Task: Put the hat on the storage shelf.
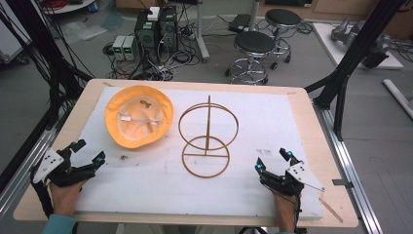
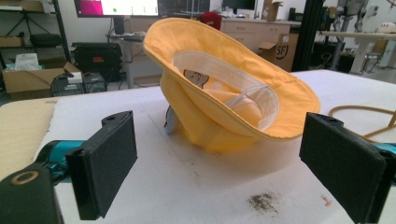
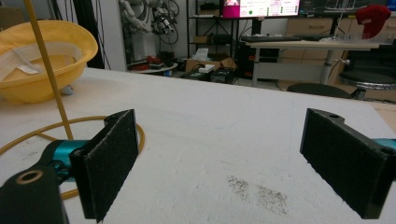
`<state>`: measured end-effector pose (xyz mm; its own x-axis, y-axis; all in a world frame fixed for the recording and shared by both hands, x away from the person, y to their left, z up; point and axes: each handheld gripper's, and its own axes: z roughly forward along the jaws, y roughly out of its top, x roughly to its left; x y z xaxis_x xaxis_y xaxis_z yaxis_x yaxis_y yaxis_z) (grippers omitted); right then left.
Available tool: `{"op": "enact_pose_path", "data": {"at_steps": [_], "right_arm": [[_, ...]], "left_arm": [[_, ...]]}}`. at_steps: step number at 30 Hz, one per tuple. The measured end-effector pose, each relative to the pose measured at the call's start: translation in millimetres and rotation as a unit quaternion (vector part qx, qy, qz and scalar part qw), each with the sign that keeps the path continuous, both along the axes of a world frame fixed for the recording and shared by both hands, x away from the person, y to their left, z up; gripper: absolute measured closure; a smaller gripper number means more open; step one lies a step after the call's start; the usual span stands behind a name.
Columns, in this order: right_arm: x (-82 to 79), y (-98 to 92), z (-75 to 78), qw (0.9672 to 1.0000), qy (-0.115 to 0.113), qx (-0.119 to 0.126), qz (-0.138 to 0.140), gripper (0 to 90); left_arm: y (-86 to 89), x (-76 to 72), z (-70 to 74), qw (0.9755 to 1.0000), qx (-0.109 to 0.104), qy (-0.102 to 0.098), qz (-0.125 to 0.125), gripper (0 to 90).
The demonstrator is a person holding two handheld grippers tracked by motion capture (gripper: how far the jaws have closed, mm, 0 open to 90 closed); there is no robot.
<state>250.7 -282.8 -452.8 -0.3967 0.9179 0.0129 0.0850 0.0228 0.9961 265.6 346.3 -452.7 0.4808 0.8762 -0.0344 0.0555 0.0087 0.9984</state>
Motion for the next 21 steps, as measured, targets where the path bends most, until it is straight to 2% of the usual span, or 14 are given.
{"op": "enact_pose_path", "data": {"at_steps": [4, 10, 14, 15, 17, 21], "right_arm": [[-0.2, 0.8, 0.0, 1.0000, 0.001, -0.001, -0.001, 10.4], [0.0, 1.0, 0.2, 1.0000, 0.004, -0.003, 0.000, 10.4], [0.2, 1.2, 0.2, 1.0000, 0.004, -0.005, -0.002, 10.4], [0.4, 1.2, 0.3, 1.0000, 0.004, -0.005, -0.002, 10.4], [0.5, 1.4, 0.3, 1.0000, 0.004, -0.004, -0.002, 10.4], [0.8, 1.5, 0.3, 1.0000, 0.004, -0.005, 0.000, 10.4]], "left_arm": [[-0.5, 3.0, 1.3, 0.9999, 0.003, 0.013, 0.000, 11.4], [-1.0, 7.0, 9.0, 0.9997, 0.010, 0.020, 0.001, 11.3], [-2.0, 13.4, 23.6, 0.9996, 0.019, 0.021, 0.001, 11.3], [-1.8, 17.8, 32.9, 0.9994, 0.025, 0.023, -0.001, 11.3], [-1.5, 20.1, 37.7, 0.9994, 0.027, 0.024, -0.001, 11.3], [-0.4, 29.9, 56.5, 0.9987, 0.038, 0.034, -0.004, 11.2]]}}
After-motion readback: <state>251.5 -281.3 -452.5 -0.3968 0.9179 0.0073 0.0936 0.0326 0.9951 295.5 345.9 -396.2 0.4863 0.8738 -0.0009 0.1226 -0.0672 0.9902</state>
